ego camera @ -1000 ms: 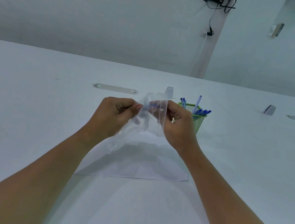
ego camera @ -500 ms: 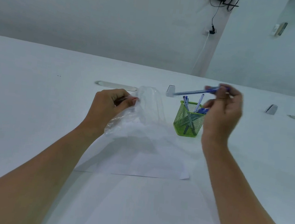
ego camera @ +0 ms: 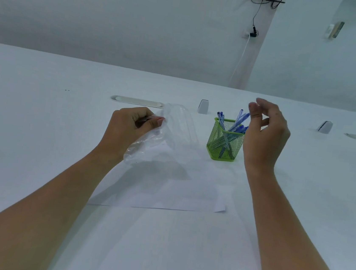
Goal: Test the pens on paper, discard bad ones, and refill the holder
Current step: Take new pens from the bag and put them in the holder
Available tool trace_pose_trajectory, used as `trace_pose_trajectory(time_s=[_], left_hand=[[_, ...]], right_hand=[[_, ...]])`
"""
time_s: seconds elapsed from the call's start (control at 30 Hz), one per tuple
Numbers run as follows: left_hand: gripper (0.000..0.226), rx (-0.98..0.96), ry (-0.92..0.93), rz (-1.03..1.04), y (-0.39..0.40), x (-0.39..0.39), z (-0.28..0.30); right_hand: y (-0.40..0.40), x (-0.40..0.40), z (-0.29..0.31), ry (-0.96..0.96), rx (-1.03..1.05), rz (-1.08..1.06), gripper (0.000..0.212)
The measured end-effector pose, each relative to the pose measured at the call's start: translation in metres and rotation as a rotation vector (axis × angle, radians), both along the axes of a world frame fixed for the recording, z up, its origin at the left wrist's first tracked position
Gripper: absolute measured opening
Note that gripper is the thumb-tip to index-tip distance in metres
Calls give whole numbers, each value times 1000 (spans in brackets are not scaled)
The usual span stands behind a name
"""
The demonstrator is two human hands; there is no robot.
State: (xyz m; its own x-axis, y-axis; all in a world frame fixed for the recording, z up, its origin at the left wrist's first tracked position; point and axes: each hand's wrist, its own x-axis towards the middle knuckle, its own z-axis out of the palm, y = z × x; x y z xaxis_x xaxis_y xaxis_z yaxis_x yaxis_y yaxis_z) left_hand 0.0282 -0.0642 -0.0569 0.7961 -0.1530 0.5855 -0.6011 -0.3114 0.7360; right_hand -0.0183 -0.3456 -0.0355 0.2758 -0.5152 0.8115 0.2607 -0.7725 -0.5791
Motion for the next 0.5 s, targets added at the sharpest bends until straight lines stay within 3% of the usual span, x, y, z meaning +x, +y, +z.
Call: trace_pose_trajectory(time_s=[0.5], left_hand=[[22,5,10,7,-1,-2,1]], right_hand=[[14,0,1,-10,-49,28,35]])
